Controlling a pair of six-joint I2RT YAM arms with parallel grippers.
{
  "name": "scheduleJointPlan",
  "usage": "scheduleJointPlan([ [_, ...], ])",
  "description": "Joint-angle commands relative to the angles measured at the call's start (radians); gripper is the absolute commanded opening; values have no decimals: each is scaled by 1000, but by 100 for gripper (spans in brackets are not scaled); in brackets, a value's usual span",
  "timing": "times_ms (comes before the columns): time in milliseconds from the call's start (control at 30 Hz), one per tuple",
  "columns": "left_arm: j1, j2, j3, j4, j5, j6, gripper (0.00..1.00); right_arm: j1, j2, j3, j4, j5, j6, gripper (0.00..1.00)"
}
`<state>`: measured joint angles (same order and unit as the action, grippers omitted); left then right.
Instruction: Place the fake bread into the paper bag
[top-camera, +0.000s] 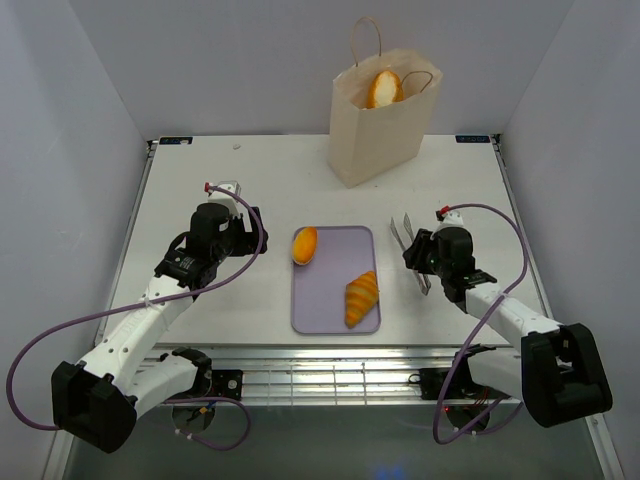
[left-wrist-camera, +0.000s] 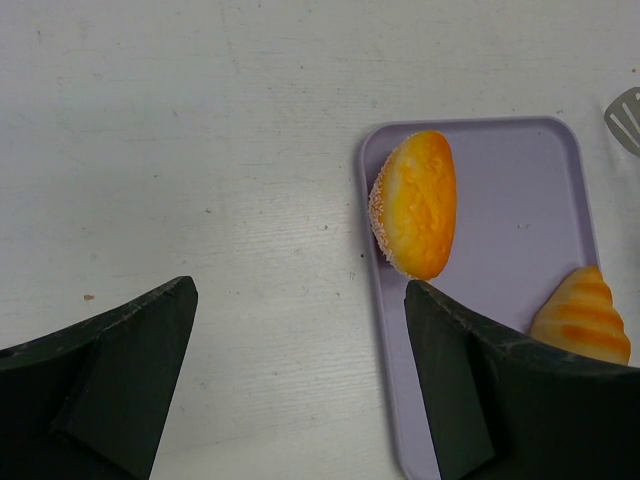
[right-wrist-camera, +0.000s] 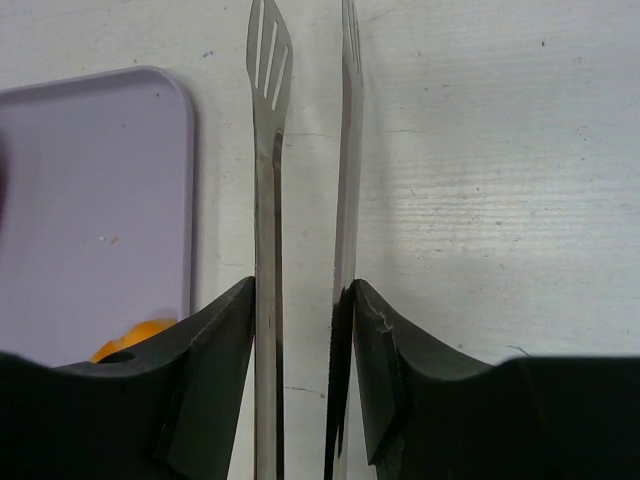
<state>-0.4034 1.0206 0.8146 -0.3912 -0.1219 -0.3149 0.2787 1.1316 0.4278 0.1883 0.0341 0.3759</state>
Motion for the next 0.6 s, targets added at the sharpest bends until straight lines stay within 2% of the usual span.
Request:
scheduleJointPlan([
  [0,-6,-28,32,2,18,0,96,10,25,31,36,50,-19,48],
  [133,-6,-33,34,2,19,0,96,17,45,32,23,56,-22,50],
  [200,-6,-31,34,2,19,0,96,19,56,29,23,56,-20,53],
  [567,-6,-33,32,2,24,0,96,22,108,31,10,50,-15,57],
])
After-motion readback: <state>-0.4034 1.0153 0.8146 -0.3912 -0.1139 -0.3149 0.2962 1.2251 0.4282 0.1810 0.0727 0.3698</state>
